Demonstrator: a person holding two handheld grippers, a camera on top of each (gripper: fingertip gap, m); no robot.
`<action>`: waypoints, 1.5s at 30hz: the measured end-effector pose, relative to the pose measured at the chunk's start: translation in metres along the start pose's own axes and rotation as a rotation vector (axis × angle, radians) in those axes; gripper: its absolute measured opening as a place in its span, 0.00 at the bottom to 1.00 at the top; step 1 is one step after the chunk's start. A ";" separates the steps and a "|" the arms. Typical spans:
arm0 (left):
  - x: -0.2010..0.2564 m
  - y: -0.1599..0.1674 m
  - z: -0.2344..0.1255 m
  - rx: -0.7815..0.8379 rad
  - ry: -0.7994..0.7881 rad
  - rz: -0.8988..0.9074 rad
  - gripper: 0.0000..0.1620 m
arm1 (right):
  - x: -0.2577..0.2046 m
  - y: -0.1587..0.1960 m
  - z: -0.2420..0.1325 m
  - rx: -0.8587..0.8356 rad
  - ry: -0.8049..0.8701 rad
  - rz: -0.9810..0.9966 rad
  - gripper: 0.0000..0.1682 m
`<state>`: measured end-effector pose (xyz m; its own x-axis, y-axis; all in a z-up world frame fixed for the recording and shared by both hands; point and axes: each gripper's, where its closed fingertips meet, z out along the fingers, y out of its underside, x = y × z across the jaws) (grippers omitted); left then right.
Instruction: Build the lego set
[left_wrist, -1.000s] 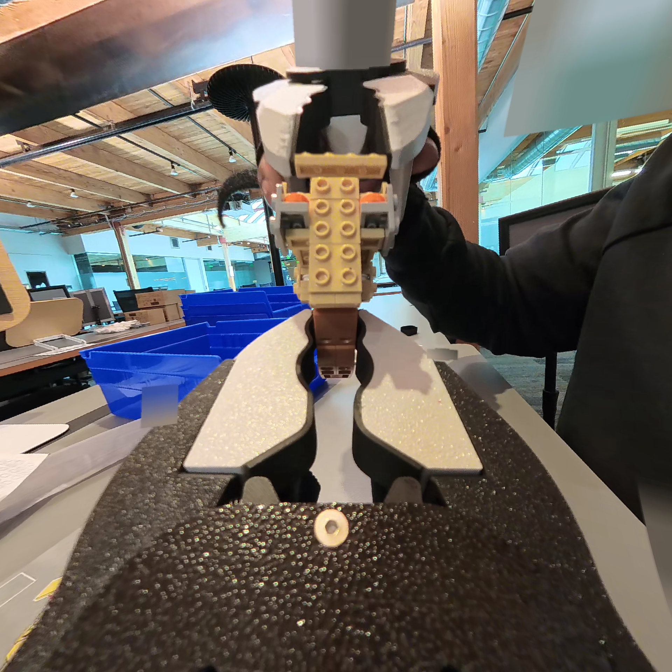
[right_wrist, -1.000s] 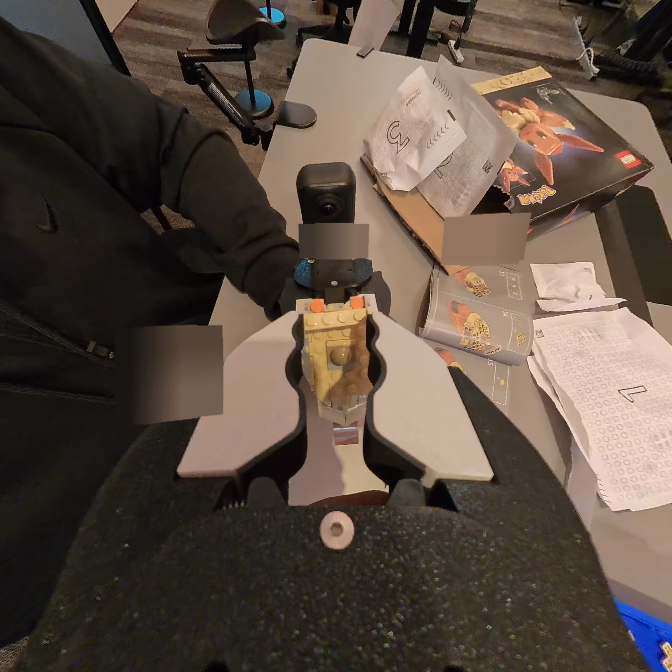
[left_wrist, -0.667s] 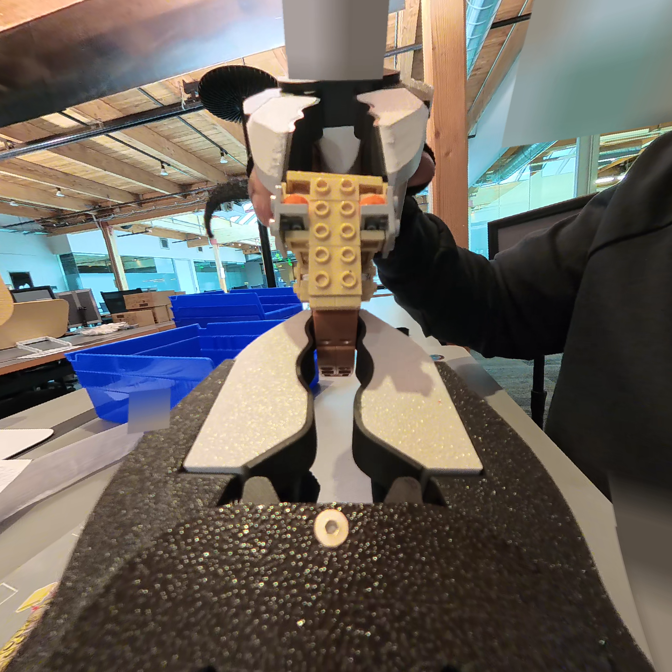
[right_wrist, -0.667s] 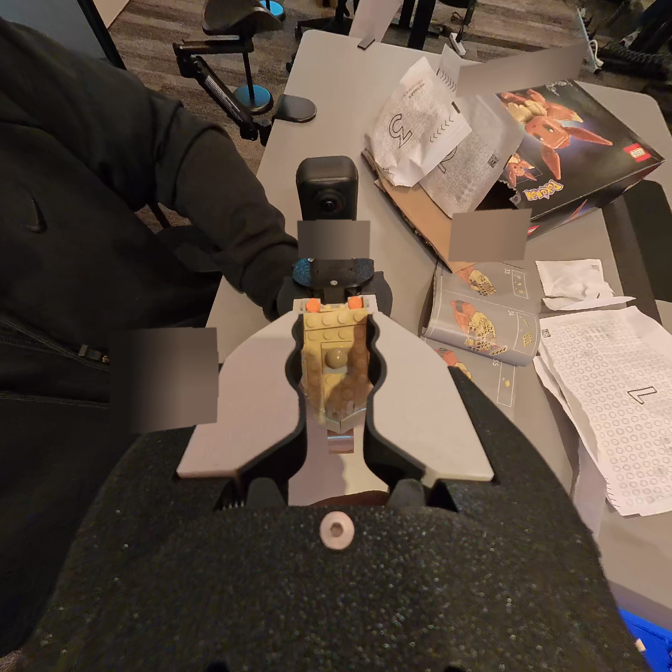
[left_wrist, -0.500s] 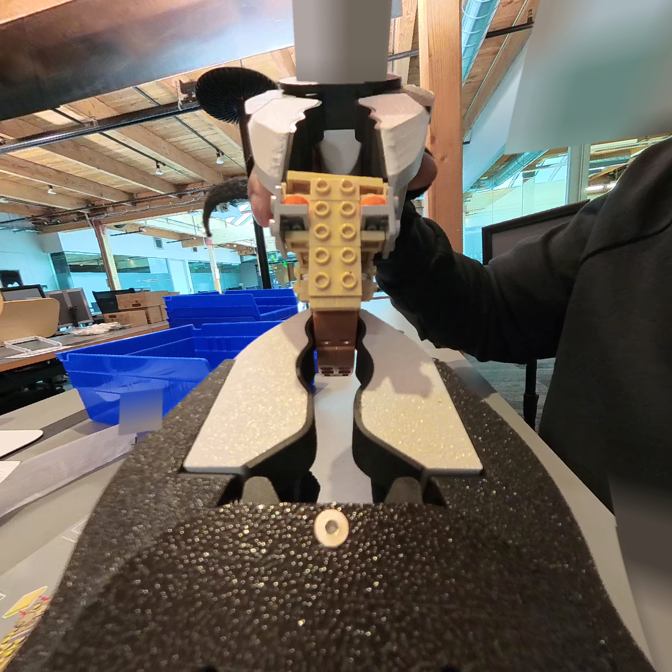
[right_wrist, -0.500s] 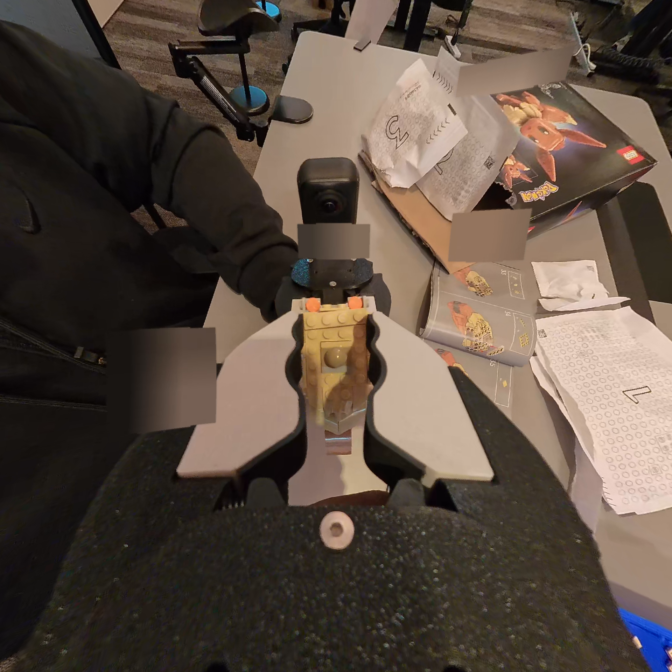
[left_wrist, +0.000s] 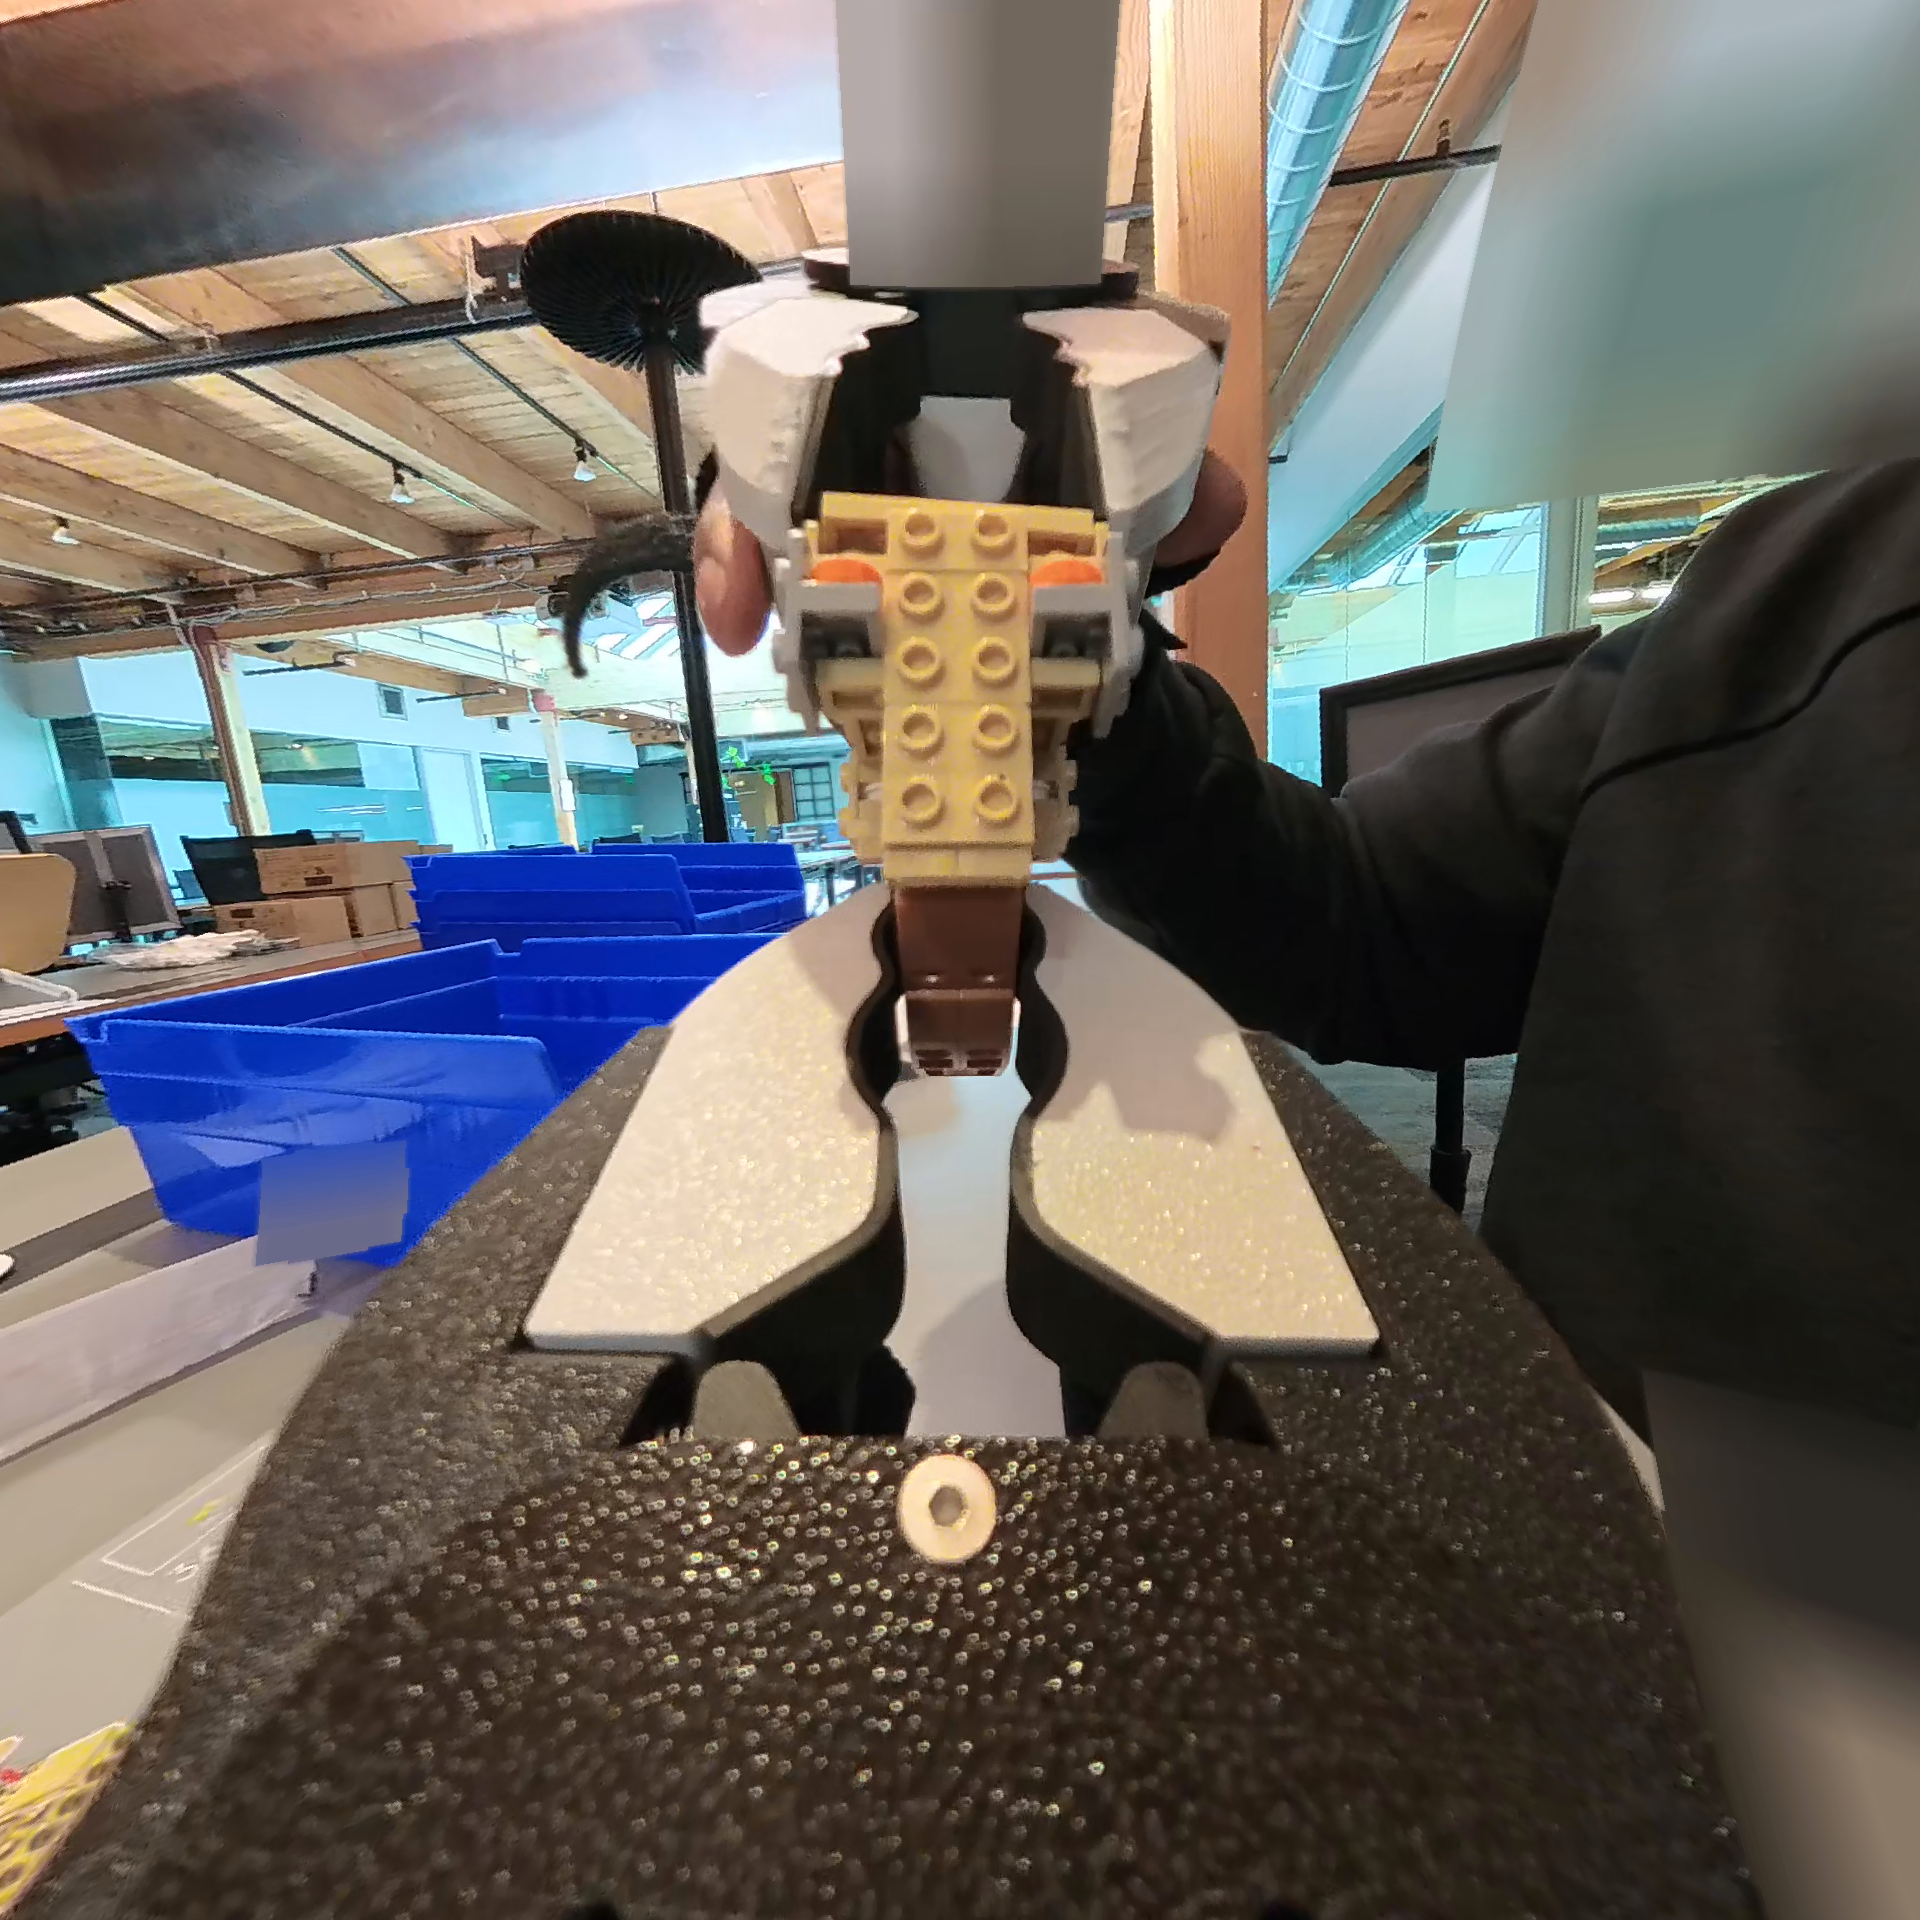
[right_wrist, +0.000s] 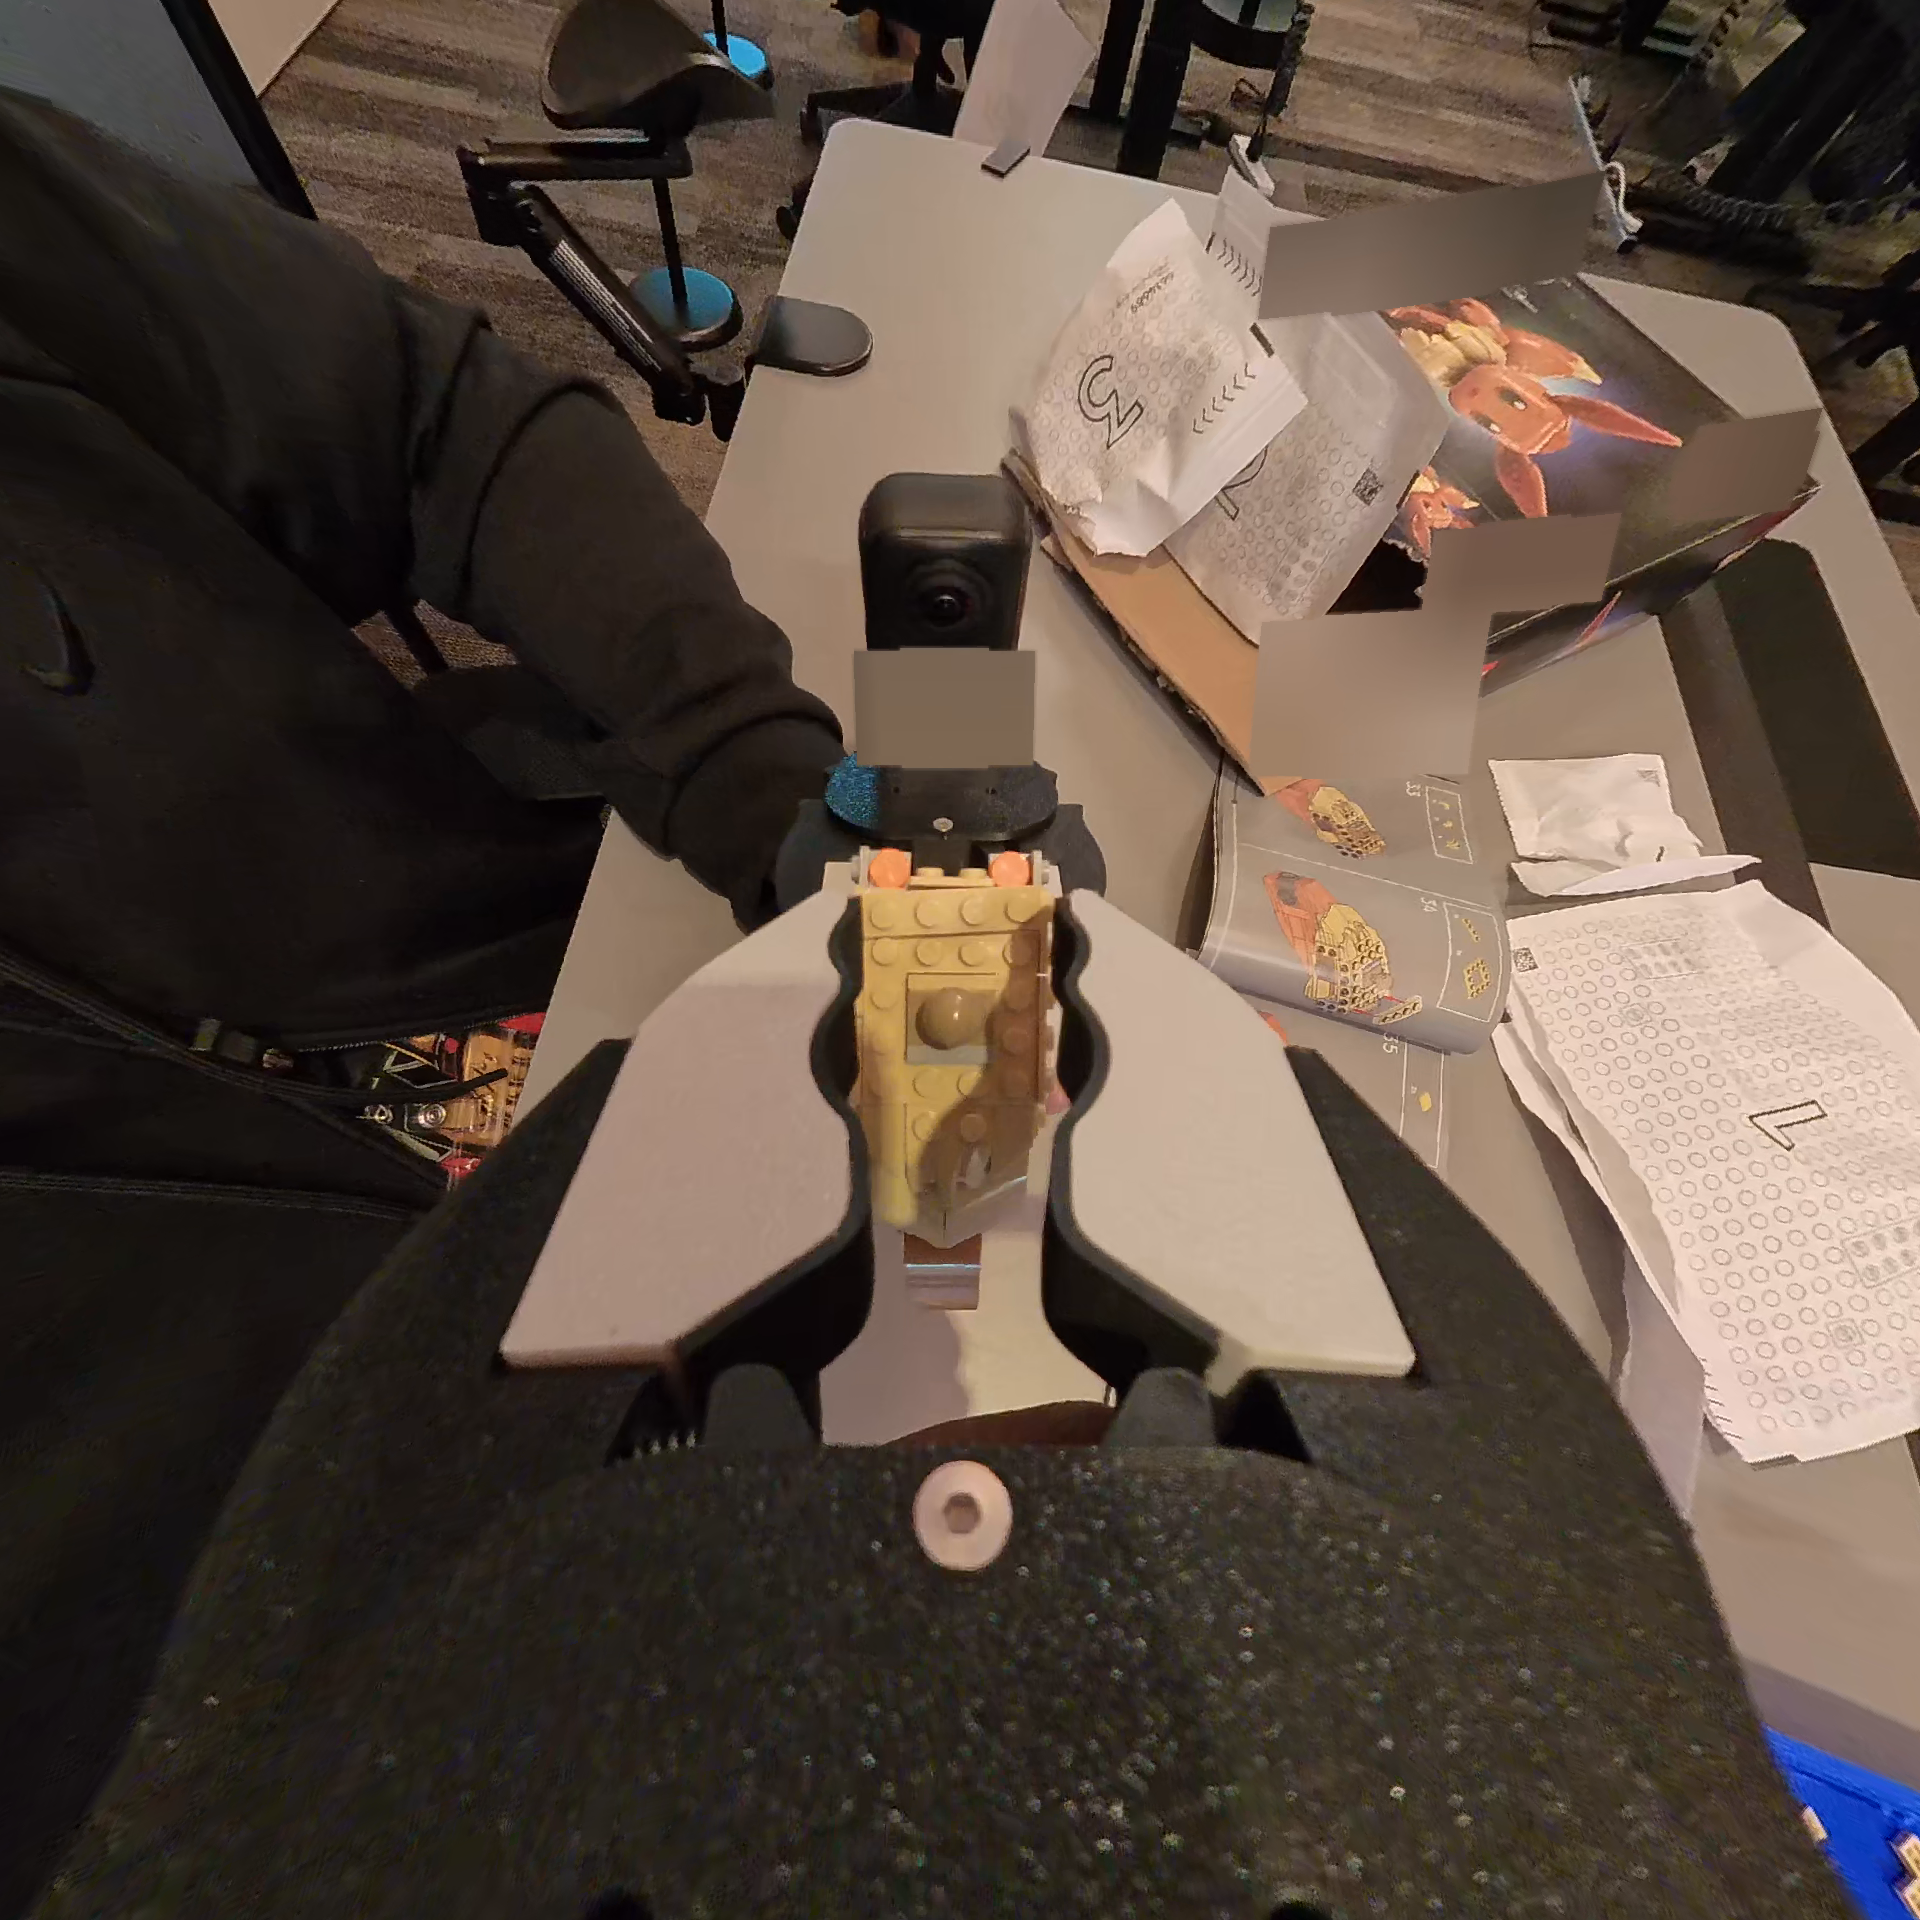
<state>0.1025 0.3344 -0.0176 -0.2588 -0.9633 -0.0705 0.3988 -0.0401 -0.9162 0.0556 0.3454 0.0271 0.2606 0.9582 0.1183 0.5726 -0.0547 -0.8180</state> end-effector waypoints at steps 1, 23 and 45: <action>0.001 0.000 0.000 0.004 0.005 -0.005 0.11 | 0.000 0.000 0.000 0.002 0.000 0.001 0.20; 0.034 -0.022 -0.003 0.166 0.307 -0.339 0.11 | -0.034 -0.011 -0.017 0.126 -0.011 -0.267 0.23; 0.043 -0.013 0.002 0.098 0.343 -0.344 0.11 | -0.038 -0.003 -0.005 0.068 -0.129 -0.208 0.23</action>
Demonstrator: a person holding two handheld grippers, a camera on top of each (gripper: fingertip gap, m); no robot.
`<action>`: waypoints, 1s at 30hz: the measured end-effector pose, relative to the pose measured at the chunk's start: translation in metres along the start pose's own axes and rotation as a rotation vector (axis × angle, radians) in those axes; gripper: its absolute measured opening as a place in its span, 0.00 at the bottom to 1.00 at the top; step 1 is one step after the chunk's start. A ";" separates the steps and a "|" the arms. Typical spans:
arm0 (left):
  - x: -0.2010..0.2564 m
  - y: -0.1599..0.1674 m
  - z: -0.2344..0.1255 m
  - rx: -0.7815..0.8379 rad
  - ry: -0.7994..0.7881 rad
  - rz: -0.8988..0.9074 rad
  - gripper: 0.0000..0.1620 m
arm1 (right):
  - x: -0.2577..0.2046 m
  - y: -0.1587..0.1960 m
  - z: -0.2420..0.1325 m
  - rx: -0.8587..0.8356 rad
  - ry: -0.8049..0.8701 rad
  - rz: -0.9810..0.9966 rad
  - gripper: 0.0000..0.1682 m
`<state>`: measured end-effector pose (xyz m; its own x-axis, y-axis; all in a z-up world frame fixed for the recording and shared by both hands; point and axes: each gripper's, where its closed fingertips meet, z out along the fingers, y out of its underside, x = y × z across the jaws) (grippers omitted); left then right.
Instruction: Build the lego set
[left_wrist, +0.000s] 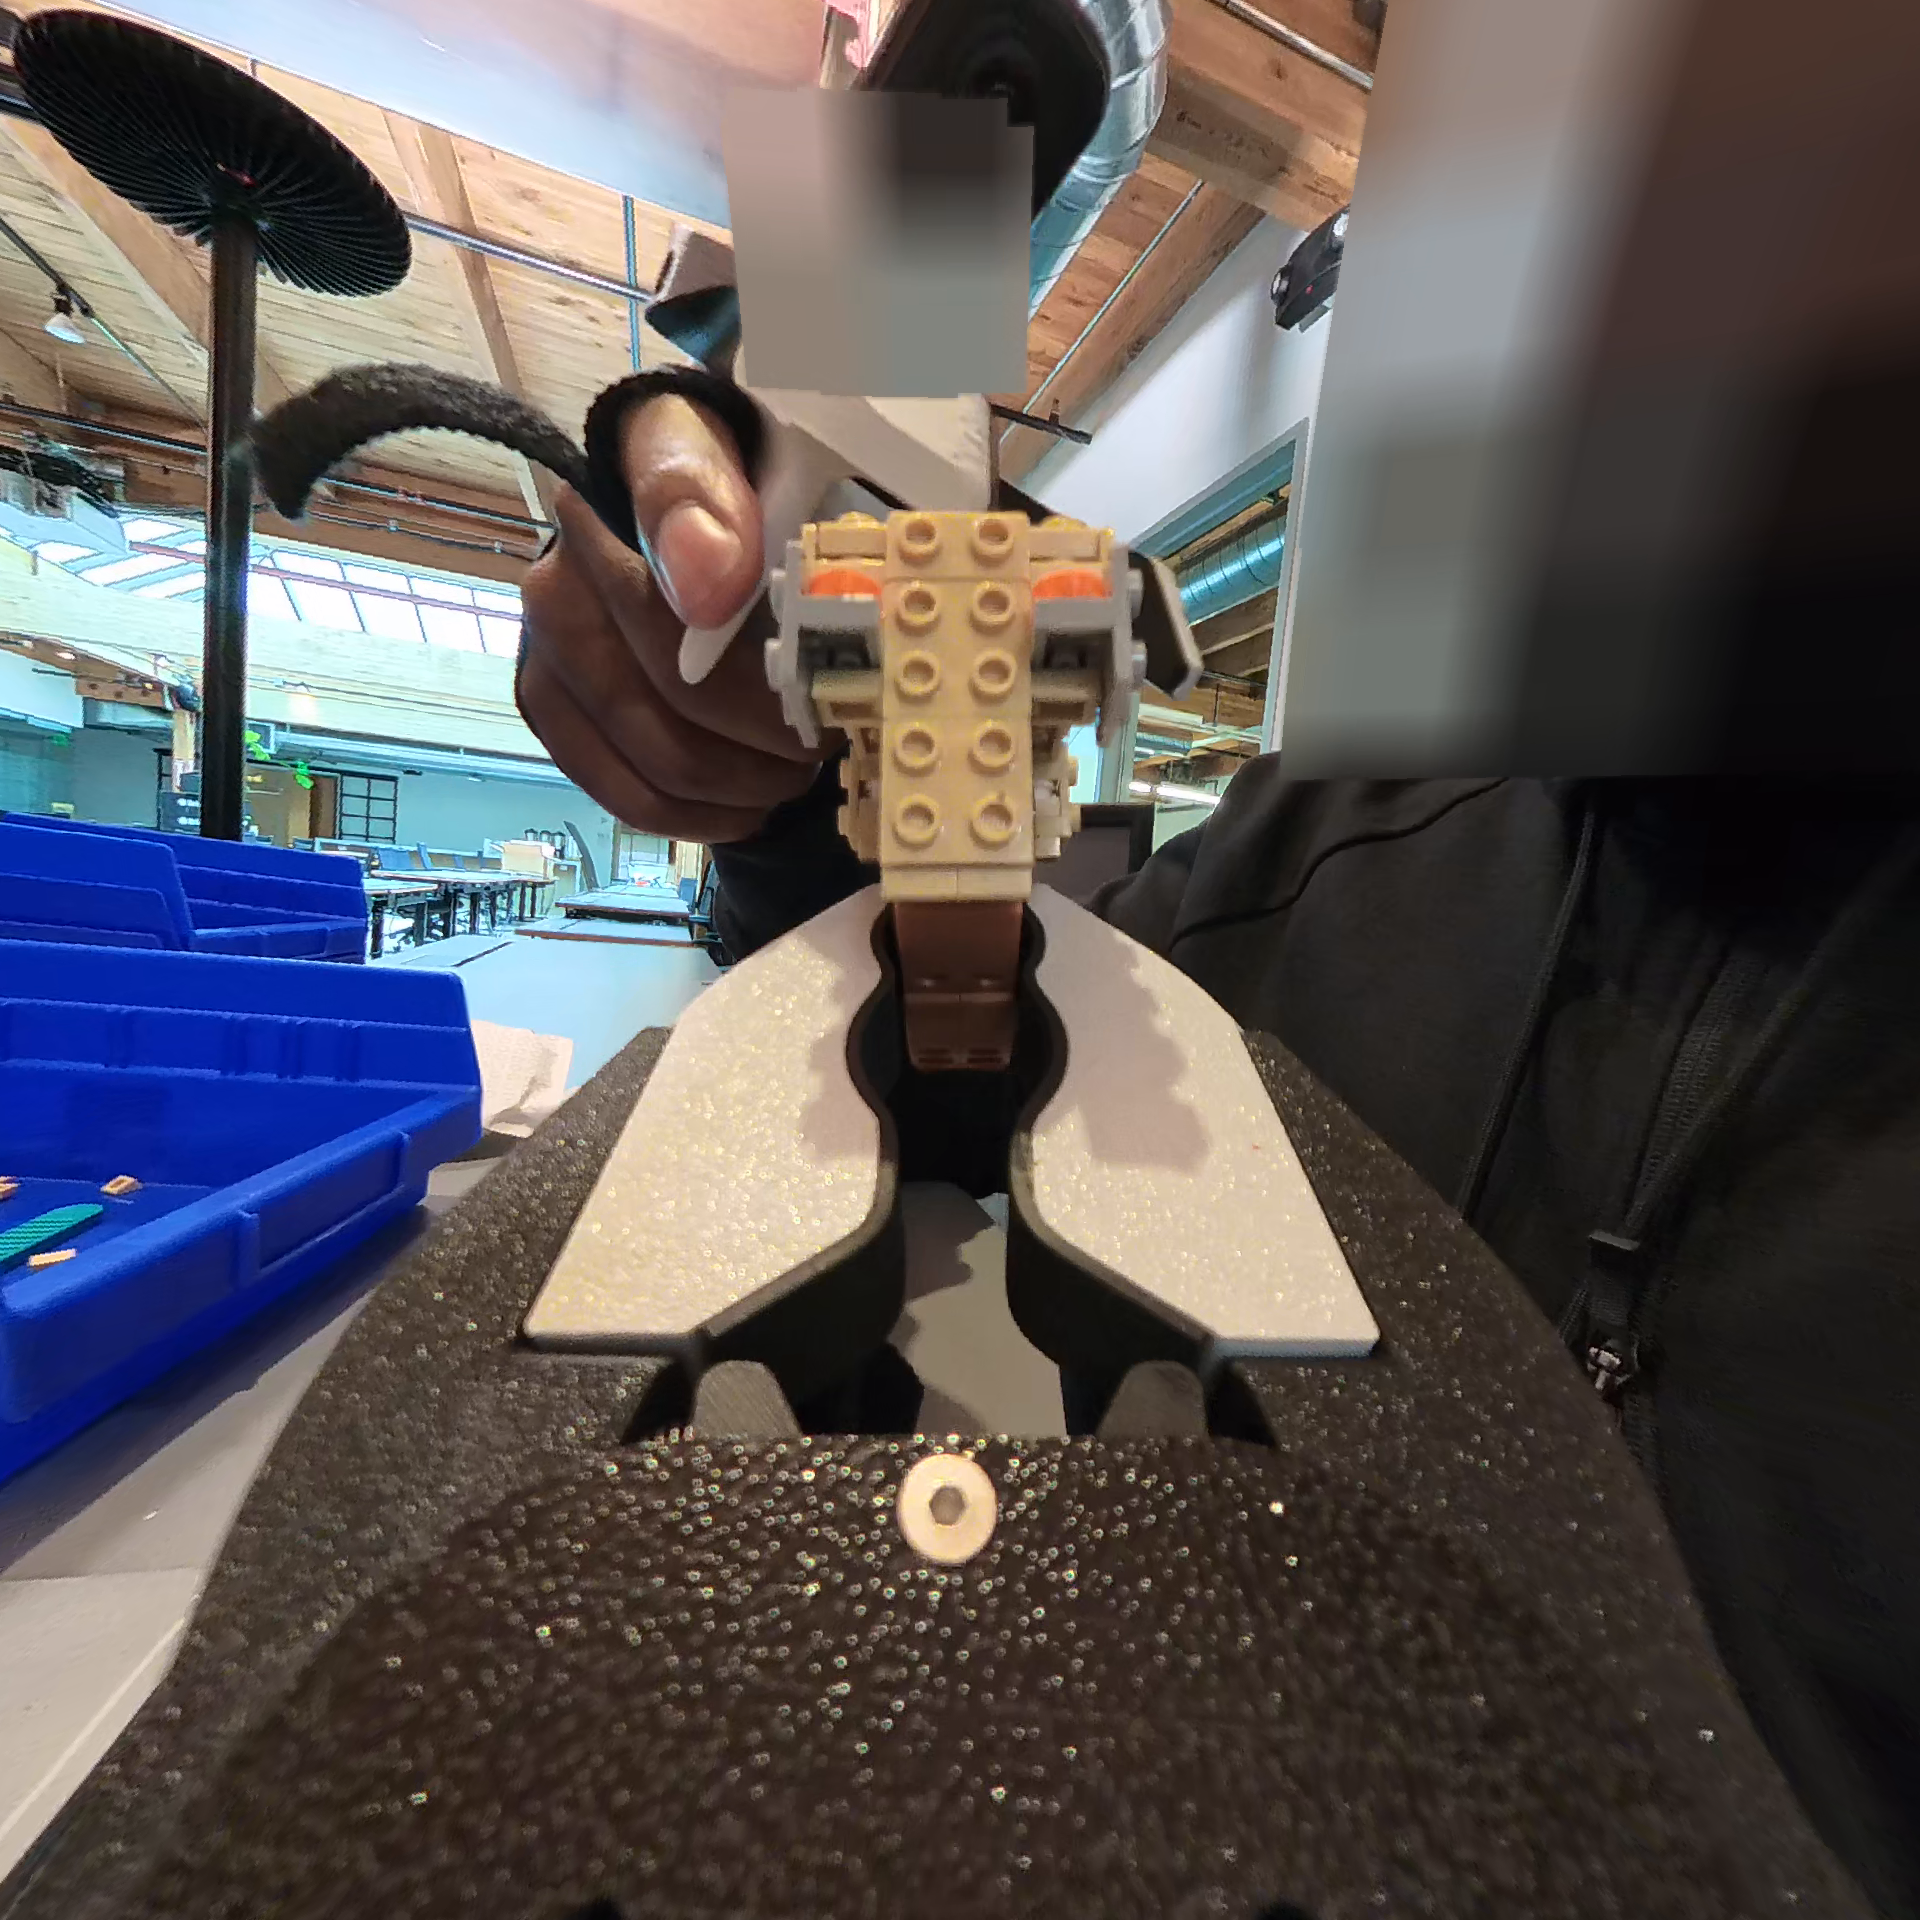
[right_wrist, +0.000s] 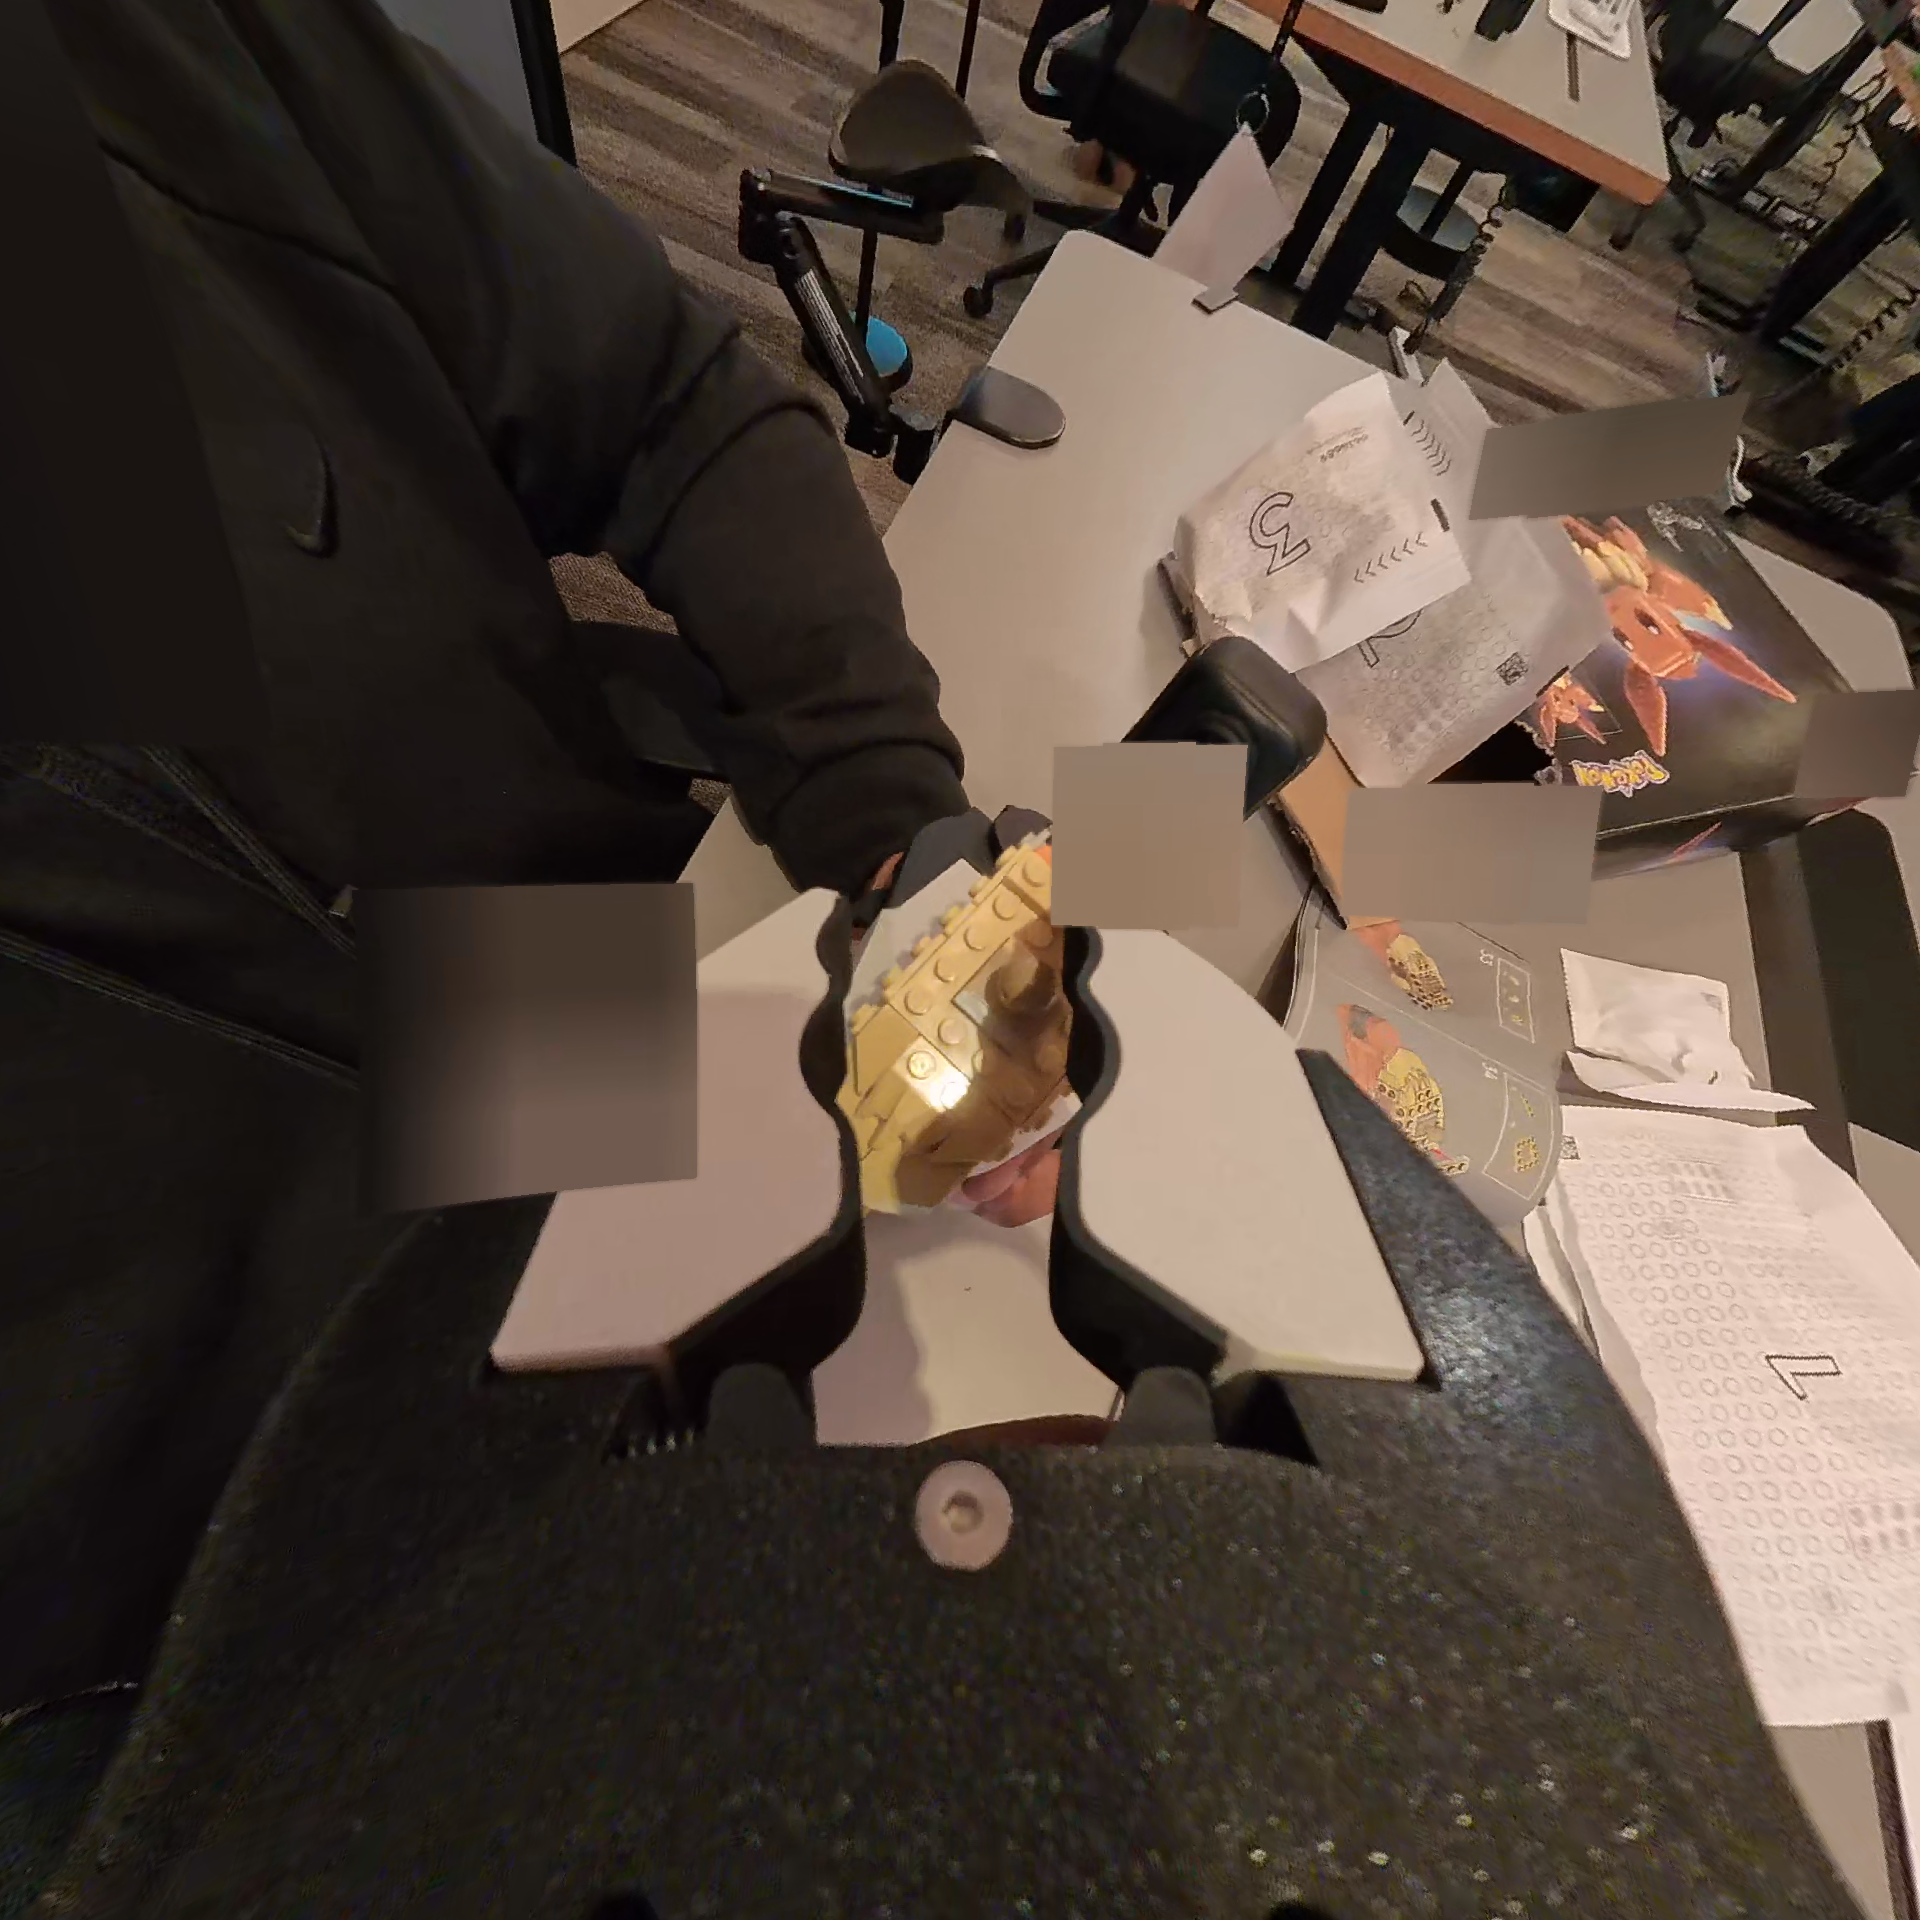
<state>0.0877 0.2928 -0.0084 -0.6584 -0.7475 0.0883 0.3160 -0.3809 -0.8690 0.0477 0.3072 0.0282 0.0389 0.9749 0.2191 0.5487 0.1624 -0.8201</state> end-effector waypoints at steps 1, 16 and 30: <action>0.000 0.001 0.000 -0.006 0.001 0.001 0.11 | -0.001 0.001 0.001 -0.006 -0.001 0.000 0.23; 0.003 0.012 0.006 -0.080 0.004 0.013 0.11 | -0.008 0.008 0.009 -0.040 -0.036 0.014 0.27; 0.004 0.010 0.005 -0.062 0.011 0.002 0.11 | -0.003 -0.001 -0.003 0.007 0.002 -0.017 0.23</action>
